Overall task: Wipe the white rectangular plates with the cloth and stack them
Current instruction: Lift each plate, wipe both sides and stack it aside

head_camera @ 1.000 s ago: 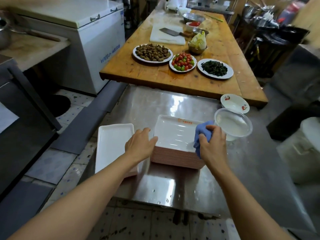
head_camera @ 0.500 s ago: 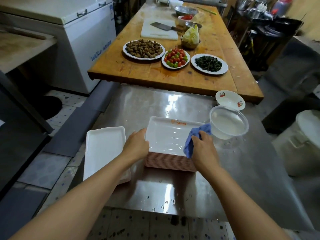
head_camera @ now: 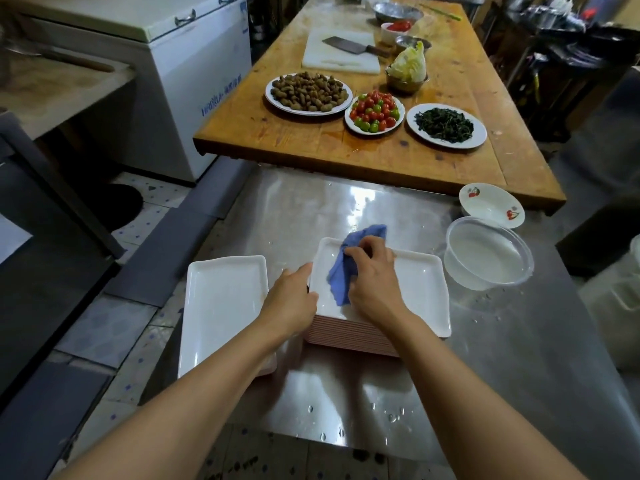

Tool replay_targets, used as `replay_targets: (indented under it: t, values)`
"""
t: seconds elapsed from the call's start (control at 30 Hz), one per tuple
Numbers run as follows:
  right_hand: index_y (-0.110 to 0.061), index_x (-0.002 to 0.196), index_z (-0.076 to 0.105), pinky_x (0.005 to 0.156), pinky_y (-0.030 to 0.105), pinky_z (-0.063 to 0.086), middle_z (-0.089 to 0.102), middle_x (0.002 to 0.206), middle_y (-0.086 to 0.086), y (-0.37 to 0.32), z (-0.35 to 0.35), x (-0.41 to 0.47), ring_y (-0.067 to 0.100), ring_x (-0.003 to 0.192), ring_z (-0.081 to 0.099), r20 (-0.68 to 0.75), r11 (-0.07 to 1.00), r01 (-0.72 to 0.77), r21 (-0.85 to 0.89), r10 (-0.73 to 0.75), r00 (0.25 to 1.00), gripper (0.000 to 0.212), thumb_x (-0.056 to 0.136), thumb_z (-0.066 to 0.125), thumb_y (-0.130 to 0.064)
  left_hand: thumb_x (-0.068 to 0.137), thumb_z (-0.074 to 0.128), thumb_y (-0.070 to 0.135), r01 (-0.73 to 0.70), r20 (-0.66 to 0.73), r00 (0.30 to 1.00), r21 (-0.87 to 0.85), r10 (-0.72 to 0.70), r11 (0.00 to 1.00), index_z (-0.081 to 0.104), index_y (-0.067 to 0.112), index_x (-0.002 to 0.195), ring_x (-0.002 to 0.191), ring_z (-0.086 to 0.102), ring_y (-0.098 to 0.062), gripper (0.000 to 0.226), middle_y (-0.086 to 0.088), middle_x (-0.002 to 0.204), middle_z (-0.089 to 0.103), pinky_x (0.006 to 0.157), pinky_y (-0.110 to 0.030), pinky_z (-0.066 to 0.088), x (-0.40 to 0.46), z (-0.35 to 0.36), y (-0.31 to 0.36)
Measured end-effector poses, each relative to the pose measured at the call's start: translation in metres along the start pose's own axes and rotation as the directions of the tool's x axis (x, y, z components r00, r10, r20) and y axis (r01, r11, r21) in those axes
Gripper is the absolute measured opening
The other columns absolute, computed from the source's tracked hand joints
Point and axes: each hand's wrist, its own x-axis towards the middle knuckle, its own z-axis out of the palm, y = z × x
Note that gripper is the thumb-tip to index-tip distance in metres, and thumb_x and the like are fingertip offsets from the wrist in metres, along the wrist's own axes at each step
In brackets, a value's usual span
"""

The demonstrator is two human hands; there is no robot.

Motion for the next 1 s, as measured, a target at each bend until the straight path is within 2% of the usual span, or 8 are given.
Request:
replay_targets:
  t: [0.23, 0.33, 0.43, 0.57, 0.67, 0.77, 0.87, 1.0]
  values:
    - [-0.005, 0.123, 0.053, 0.097, 0.025, 0.031, 0.046, 0.134, 0.011, -0.018, 0.002, 0.009, 0.026, 0.119, 0.04, 0.113, 0.981, 0.084, 0.173, -0.104, 0.988, 0.043, 0.081, 0.054, 0.003, 0.092, 0.047, 0.011, 0.005, 0.001, 1.0, -0.041, -0.005, 0.999, 0.045, 0.023, 0.134, 0.083, 0.049, -0.022, 0.043, -0.012, 0.111, 0.052, 0.071, -0.029, 0.04, -0.003, -0.002, 0.001]
    - [-0.007, 0.115, 0.056, 0.087, 0.024, 0.038, 0.054, 0.121, 0.01, -0.019, -0.006, -0.001, 0.023, 0.107, 0.047, 0.166, 0.975, 0.079, 0.207, -0.115, 0.979, 0.038, 0.079, 0.052, 0.005, 0.092, 0.045, 0.008, 0.04, 0.044, 0.999, -0.265, -0.029, 0.963, 0.049, 0.026, 0.131, 0.07, 0.051, -0.022, 0.043, -0.015, 0.093, 0.057, 0.065, -0.035, 0.048, -0.006, -0.003, -0.002]
    - [-0.008, 0.107, 0.061, 0.075, 0.023, 0.033, 0.057, 0.113, 0.009, -0.02, -0.011, -0.013, 0.022, 0.097, 0.048, 0.217, 0.981, 0.082, 0.175, -0.12, 0.969, 0.032, 0.08, 0.051, 0.004, 0.094, 0.04, 0.003, 0.152, 0.132, 0.986, -0.504, -0.098, 0.85, 0.046, 0.03, 0.136, 0.052, 0.047, -0.011, 0.05, -0.006, 0.072, 0.052, 0.05, -0.022, 0.048, -0.009, -0.007, -0.004]
    - [-0.014, 0.105, 0.061, 0.076, 0.022, 0.031, 0.056, 0.114, 0.003, -0.022, -0.014, -0.039, 0.017, 0.095, 0.043, 0.293, 0.979, 0.099, 0.18, -0.149, 0.944, 0.028, 0.079, 0.057, -0.003, 0.093, 0.033, -0.003, 0.245, 0.184, 0.969, -0.603, -0.166, 0.759, 0.043, 0.026, 0.141, 0.051, 0.045, -0.011, 0.056, -0.002, 0.065, 0.052, 0.066, -0.032, 0.053, -0.01, -0.008, -0.005]
    - [-0.018, 0.109, 0.059, 0.082, 0.022, 0.034, 0.054, 0.117, 0.0, -0.025, -0.016, -0.053, 0.016, 0.1, 0.043, 0.292, 0.975, 0.124, 0.187, -0.175, 0.94, 0.029, 0.082, 0.062, -0.009, 0.096, 0.038, 0.003, 0.243, 0.187, 0.969, -0.602, -0.162, 0.76, 0.043, 0.025, 0.14, 0.054, 0.047, -0.011, 0.05, -0.003, 0.071, 0.058, 0.063, -0.029, 0.052, -0.01, -0.008, -0.005]
    - [-0.014, 0.111, 0.059, 0.084, 0.027, 0.039, 0.054, 0.119, 0.004, -0.025, -0.017, -0.06, 0.021, 0.103, 0.045, 0.251, 0.973, 0.161, 0.164, -0.199, 0.947, 0.033, 0.081, 0.058, 0.0, 0.098, 0.043, 0.011, 0.265, 0.181, 0.964, -0.587, -0.195, 0.765, 0.045, 0.026, 0.138, 0.054, 0.05, -0.013, 0.043, -0.009, 0.092, 0.062, 0.062, -0.03, 0.055, -0.007, -0.007, -0.001]
    - [-0.012, 0.107, 0.06, 0.083, 0.035, 0.042, 0.057, 0.116, 0.006, -0.021, -0.02, -0.067, 0.025, 0.101, 0.047, 0.205, 0.979, 0.144, 0.143, -0.171, 0.964, 0.032, 0.08, 0.056, 0.003, 0.093, 0.049, 0.011, 0.24, 0.124, 0.971, -0.535, -0.206, 0.81, 0.046, 0.026, 0.136, 0.051, 0.048, -0.013, 0.046, -0.005, 0.08, 0.058, 0.048, -0.026, 0.049, -0.006, -0.003, 0.002]
    - [-0.013, 0.105, 0.061, 0.083, 0.037, 0.044, 0.059, 0.113, 0.005, -0.002, -0.03, -0.077, 0.025, 0.1, 0.049, 0.163, 0.995, 0.074, 0.061, -0.083, 0.983, 0.031, 0.08, 0.055, 0.004, 0.091, 0.051, 0.013, 0.184, 0.036, 0.982, -0.352, -0.183, 0.918, 0.046, 0.031, 0.134, 0.071, 0.058, -0.021, 0.047, 0.001, 0.076, 0.061, 0.07, -0.037, 0.054, -0.005, 0.003, 0.003]
